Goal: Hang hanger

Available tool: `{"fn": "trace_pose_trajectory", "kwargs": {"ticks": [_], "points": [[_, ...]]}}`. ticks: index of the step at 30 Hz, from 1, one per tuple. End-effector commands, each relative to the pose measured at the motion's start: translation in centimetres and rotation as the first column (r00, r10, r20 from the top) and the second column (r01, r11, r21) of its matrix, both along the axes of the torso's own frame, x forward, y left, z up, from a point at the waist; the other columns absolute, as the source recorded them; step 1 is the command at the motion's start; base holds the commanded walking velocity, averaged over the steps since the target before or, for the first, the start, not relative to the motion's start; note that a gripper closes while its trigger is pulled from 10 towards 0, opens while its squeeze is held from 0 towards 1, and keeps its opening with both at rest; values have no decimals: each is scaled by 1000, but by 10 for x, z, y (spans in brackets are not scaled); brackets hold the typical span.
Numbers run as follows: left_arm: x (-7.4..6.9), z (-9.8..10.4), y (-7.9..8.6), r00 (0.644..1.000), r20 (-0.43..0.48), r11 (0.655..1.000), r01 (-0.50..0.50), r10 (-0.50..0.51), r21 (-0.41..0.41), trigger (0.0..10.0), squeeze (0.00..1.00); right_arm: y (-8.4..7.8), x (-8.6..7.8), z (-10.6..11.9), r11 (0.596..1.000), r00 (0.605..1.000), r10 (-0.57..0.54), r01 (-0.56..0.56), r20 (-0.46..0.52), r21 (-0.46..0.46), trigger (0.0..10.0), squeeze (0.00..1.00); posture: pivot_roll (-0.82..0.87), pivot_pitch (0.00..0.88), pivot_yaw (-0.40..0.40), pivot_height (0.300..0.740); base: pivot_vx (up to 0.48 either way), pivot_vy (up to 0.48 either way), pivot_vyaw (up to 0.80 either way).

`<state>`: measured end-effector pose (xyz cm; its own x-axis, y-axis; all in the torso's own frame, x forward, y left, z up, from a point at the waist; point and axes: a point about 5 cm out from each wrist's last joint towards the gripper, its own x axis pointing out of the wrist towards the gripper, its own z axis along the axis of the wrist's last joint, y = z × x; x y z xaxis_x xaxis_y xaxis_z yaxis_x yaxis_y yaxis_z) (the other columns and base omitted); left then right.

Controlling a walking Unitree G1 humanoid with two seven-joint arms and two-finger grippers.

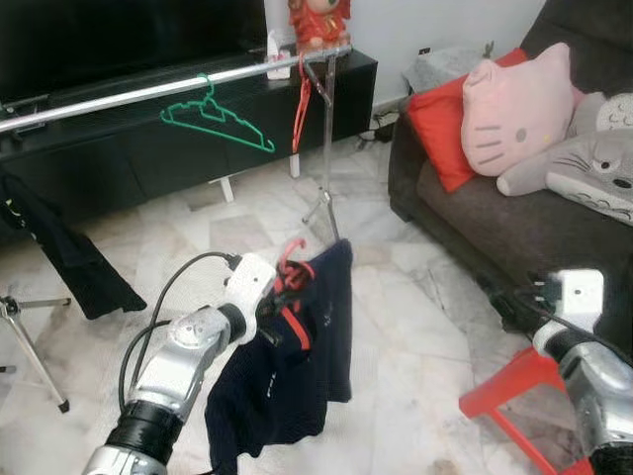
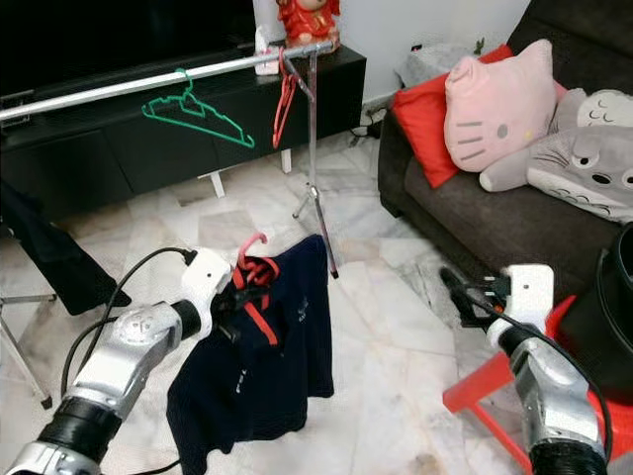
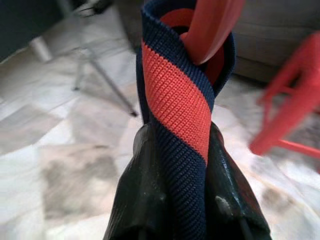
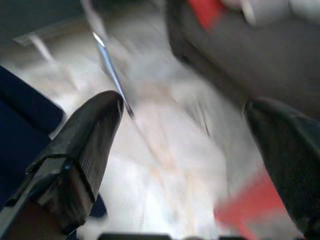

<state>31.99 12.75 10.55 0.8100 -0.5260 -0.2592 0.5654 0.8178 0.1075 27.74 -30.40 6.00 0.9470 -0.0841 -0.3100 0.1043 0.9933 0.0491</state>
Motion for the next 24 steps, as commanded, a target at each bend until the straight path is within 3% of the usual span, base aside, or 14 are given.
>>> {"fn": "trace_pose_trajectory", "kwargs": {"ticks": [1, 4, 8, 13, 14, 15, 16, 17, 18, 20, 24], "points": [[10, 10, 12, 992, 43, 993, -117, 116, 5, 0, 0, -3, -10, -19, 996, 994, -87, 88, -64, 17, 10000, 0, -155, 20, 26, 740, 0, 0, 0], [16, 9, 29, 964, 54, 965, -260, 259, 12, 0, 0, 2, -25, -47, 987, 974, -146, 155, -173, 41, 10000, 0, -150, 22, 25, 740, 0, 0, 0], [16, 10, 48, 927, 101, 931, -365, 361, 25, 0, 0, 20, -48, -82, 980, 935, -166, 193, -314, 56, 10000, 0, -137, 24, 23, 740, 0, 0, 0], [14, 9, 64, 881, 126, 886, -463, 457, 25, 0, 0, 28, -64, -99, 969, 907, -197, 238, -371, 67, 10000, 0, -137, 25, 26, 740, 0, 0, 0], [14, 6, 73, 849, 140, 855, -518, 510, 25, 2196, 0, 28, -72, -106, 960, 882, -233, 276, -409, 50, 10000, 0, -138, 24, 27, 740, 0, 0, 0], [14, 4, 77, 833, 142, 840, -542, 534, 23, 2196, 0, 28, -77, -109, 956, 870, -245, 289, -428, 41, 10000, 0, -138, 24, 27, 740, 0, 0, 0], [13, 2, 82, 812, 131, 818, -575, 569, 12, 9176, 0, 28, -82, -113, 953, 855, -254, 300, -451, 32, 10000, 0, -139, 24, 27, 740, 0, 0, 0], [11, -2, 89, 783, 116, 788, -615, 611, -4, 10000, 0, 30, -93, -120, 947, 828, -271, 320, -491, 17, 10000, 0, -139, 24, 27, 740, 0, 0, 0], [11, -2, 89, 783, 116, 788, -615, 611, -4, 10000, 0, 30, -93, -120, 947, 828, -271, 320, -491, 17, 10000, 0, -139, 24, 27, 740, 0, 0, 0], [5, -8, 96, 758, 115, 764, -645, 642, -13, 10000, 0, 31, -110, -130, 925, 776, -318, 380, -544, 1, 10000, 0, -118, 21, 18, 740, 0, 0, 0], [0, -11, 98, 740, 112, 747, -663, 664, -44, 10000, 0, 35, -117, -135, 915, 763, -329, 404, -557, 13, 10000, 0, -109, 20, 16, 740, 0, 0, 0]]}}
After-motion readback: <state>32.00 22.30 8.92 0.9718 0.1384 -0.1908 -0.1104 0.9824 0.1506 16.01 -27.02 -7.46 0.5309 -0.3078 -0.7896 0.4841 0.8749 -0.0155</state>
